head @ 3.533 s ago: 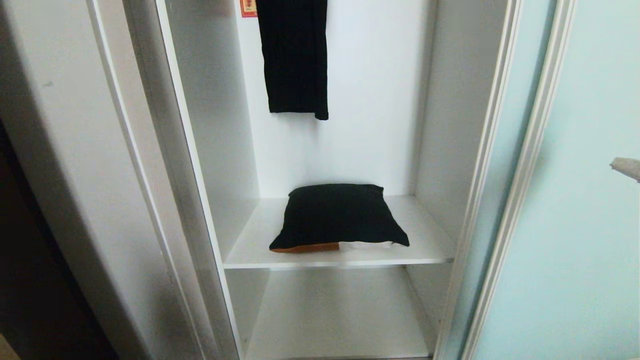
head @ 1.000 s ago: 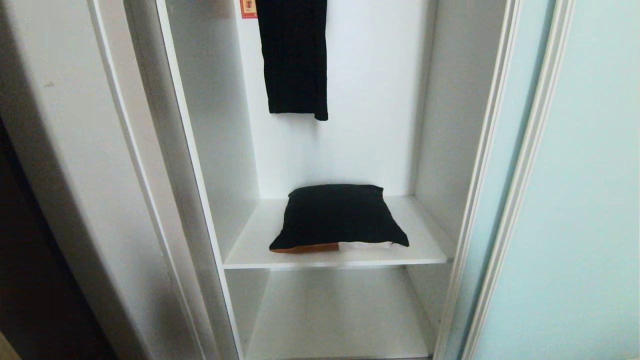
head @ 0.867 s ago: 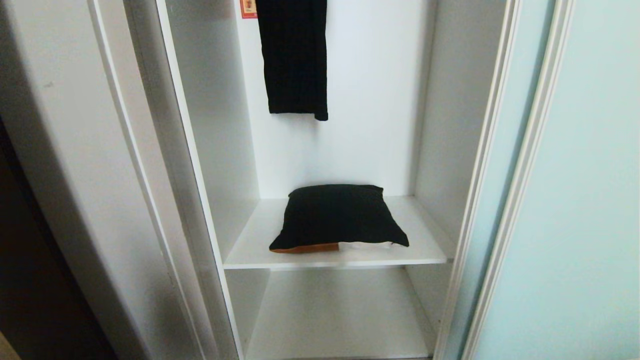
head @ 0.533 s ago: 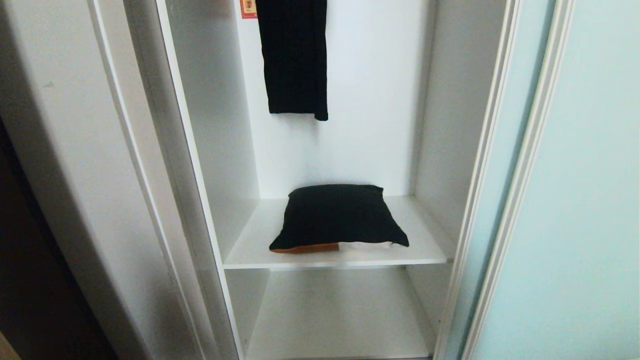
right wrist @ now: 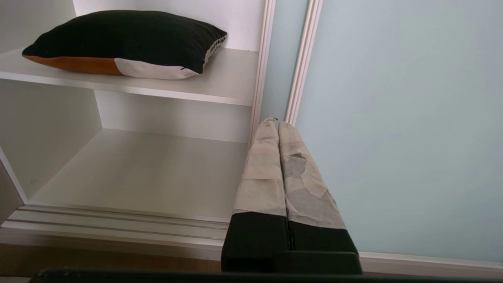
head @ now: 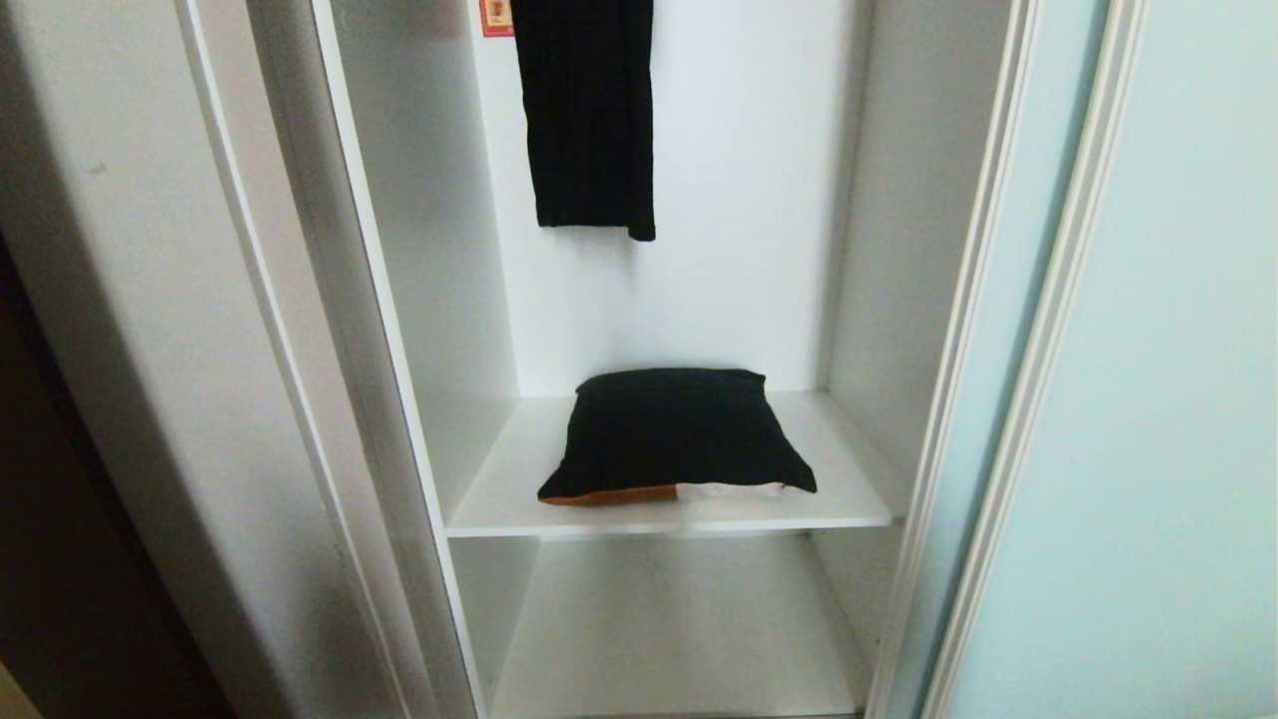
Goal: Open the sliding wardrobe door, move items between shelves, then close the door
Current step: Place the pillow on the lower shelf
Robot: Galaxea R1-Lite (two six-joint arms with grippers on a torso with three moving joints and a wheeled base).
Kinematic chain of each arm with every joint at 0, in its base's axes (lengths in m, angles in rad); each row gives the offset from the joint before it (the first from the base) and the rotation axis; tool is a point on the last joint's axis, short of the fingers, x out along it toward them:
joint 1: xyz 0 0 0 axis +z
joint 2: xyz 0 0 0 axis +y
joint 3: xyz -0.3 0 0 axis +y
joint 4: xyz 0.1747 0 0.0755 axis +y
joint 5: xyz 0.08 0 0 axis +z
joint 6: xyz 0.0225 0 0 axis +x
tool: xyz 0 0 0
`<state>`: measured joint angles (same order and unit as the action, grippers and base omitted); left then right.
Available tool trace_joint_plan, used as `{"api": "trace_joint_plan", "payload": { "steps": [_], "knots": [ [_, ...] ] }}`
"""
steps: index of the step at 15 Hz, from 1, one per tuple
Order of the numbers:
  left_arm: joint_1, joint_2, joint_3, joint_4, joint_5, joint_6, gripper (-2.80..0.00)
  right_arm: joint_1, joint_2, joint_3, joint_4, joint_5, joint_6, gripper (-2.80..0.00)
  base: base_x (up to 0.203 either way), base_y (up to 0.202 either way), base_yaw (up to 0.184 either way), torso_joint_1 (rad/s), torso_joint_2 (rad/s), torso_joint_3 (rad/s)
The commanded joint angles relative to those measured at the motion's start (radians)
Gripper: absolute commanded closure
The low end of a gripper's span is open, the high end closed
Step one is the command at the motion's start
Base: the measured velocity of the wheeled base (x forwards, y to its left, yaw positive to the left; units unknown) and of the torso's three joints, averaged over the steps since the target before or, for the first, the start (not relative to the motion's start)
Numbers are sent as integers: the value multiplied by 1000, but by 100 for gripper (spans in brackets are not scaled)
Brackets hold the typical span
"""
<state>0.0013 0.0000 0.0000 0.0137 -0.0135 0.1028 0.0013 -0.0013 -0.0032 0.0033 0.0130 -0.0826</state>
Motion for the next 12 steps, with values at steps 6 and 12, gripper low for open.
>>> {"api": "trace_joint_plan", "payload": {
  "steps": [6, 12],
  "knots": [
    [0, 2, 2, 0, 0, 0, 0, 0, 8, -81, 5, -24, 12, 0, 0, 0, 0, 0, 0, 0],
    [0, 2, 2, 0, 0, 1, 0, 1, 190, -658, 300, 96, 16, 0, 0, 0, 0, 0, 0, 0]
  ]
}}
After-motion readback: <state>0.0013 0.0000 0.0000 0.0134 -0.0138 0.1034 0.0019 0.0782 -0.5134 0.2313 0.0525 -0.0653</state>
